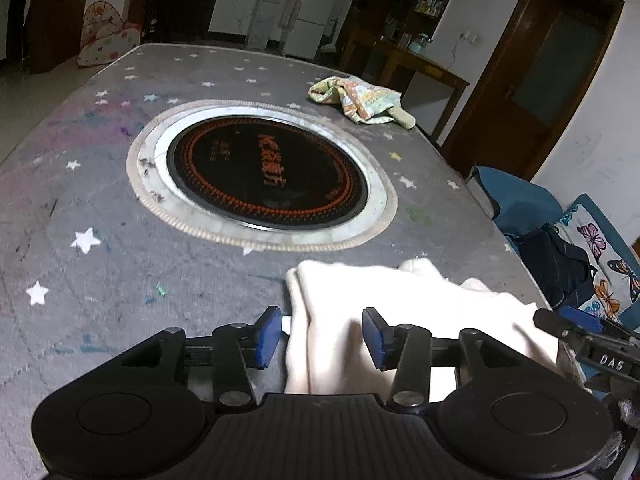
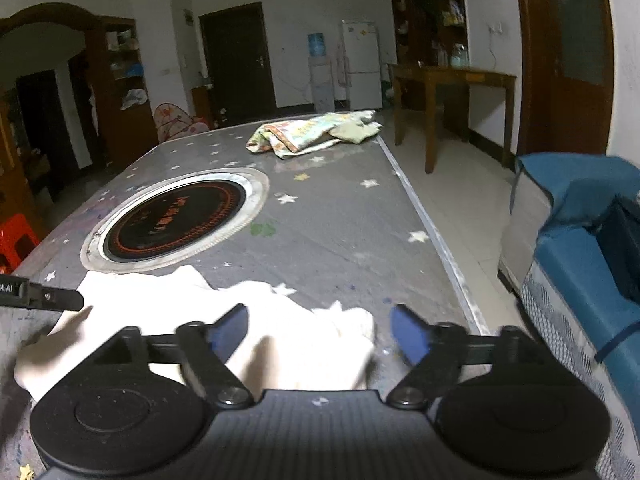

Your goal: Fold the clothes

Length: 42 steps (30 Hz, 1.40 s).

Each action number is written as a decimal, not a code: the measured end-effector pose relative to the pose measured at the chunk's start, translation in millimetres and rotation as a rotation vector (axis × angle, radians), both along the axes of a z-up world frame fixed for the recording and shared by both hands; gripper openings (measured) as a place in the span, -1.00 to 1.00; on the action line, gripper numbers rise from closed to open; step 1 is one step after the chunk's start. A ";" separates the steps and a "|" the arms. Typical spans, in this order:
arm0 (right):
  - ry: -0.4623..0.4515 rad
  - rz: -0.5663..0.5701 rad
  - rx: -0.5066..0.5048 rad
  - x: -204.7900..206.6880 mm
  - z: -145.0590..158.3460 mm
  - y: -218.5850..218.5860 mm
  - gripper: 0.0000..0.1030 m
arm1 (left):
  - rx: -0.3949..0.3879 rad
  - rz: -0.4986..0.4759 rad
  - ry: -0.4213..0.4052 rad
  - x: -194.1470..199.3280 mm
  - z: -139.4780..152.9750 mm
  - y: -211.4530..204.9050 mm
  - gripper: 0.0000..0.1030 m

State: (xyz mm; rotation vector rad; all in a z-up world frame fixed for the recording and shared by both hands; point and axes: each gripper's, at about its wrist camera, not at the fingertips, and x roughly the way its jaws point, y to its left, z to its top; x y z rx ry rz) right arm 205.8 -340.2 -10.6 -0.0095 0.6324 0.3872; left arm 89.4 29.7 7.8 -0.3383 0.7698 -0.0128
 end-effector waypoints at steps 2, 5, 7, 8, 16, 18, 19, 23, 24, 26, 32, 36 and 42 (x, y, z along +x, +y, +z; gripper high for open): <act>-0.003 0.006 -0.007 1.7 -0.3 5.2 0.71 | 0.006 -0.003 -0.008 1.8 2.2 -2.7 -0.05; -0.002 0.015 -0.013 3.6 -1.7 11.5 0.75 | 0.011 -0.012 -0.019 5.9 3.8 -6.8 -0.05; 0.000 0.027 -0.012 3.6 -3.5 14.4 0.81 | 0.012 -0.017 -0.024 9.5 4.4 -9.2 -0.05; 0.001 0.031 -0.014 3.7 -4.5 15.7 0.84 | 0.013 -0.020 -0.025 11.6 4.4 -10.6 -0.05; 0.028 0.039 -0.044 6.6 -15.7 20.8 0.92 | 0.042 -0.038 0.006 29.2 -7.5 -18.4 0.04; 0.038 0.038 -0.050 7.6 -18.4 20.2 0.94 | 0.051 -0.038 0.011 30.6 -10.5 -18.7 0.09; 0.042 0.039 -0.051 8.0 -19.5 19.6 0.96 | 0.054 -0.041 0.010 30.8 -11.2 -18.8 0.09; 0.053 0.031 -0.061 8.9 -21.1 18.7 1.00 | 0.066 -0.052 0.007 30.7 -11.8 -20.2 0.14; 0.054 0.028 -0.058 8.7 -20.5 18.0 1.00 | 0.068 -0.052 0.006 30.2 -11.3 -20.5 0.15; 0.047 0.032 -0.052 6.6 -18.2 16.9 1.00 | 0.072 -0.052 0.002 28.3 -10.1 -21.2 0.18; 0.009 0.066 -0.057 -10.0 -8.2 16.9 1.00 | 0.094 -0.066 -0.016 18.3 -6.4 -26.8 0.27; 0.003 0.084 -0.058 -22.1 -5.8 17.2 1.00 | 0.112 -0.085 -0.035 8.6 -3.7 -34.6 0.36; 0.002 0.119 -0.086 -42.0 -5.4 19.9 1.00 | 0.138 -0.108 -0.046 -8.8 -1.9 -44.9 0.49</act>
